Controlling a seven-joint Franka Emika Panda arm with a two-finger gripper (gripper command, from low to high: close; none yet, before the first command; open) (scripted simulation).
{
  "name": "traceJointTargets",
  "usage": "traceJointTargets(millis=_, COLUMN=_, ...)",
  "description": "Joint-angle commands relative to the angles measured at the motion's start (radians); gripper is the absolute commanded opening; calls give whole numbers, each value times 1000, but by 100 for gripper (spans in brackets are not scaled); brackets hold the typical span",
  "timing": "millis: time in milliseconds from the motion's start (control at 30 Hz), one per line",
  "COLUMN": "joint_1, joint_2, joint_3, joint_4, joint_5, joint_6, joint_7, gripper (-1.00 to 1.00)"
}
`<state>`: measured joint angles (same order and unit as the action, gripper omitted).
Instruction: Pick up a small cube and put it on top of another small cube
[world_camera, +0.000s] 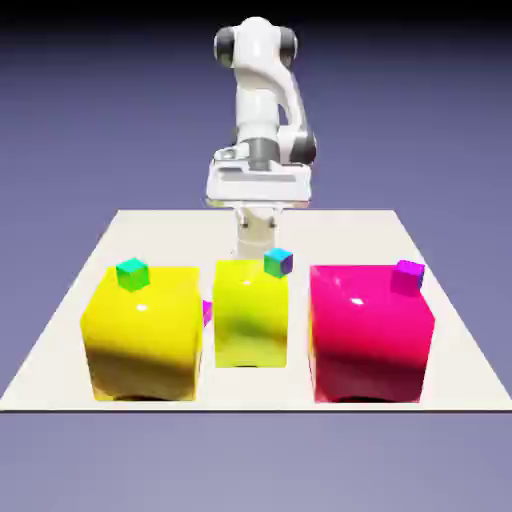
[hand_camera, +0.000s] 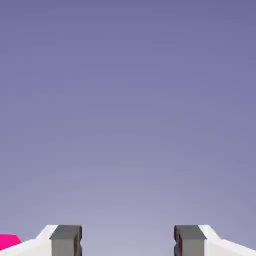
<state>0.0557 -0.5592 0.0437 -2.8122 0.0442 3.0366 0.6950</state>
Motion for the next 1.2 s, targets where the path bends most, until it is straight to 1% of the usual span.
traceJointTargets(millis=0, joint_1=36, joint_2=9, joint_3=36, joint_4=-2, joint_5=37, joint_6=0, joint_7=-38, gripper=0)
traceJointTargets(millis=1167, joint_1=1303, joint_2=321, joint_3=1305, joint_4=-67, joint_5=1321, joint_6=-11, joint_7=-1374, gripper=0)
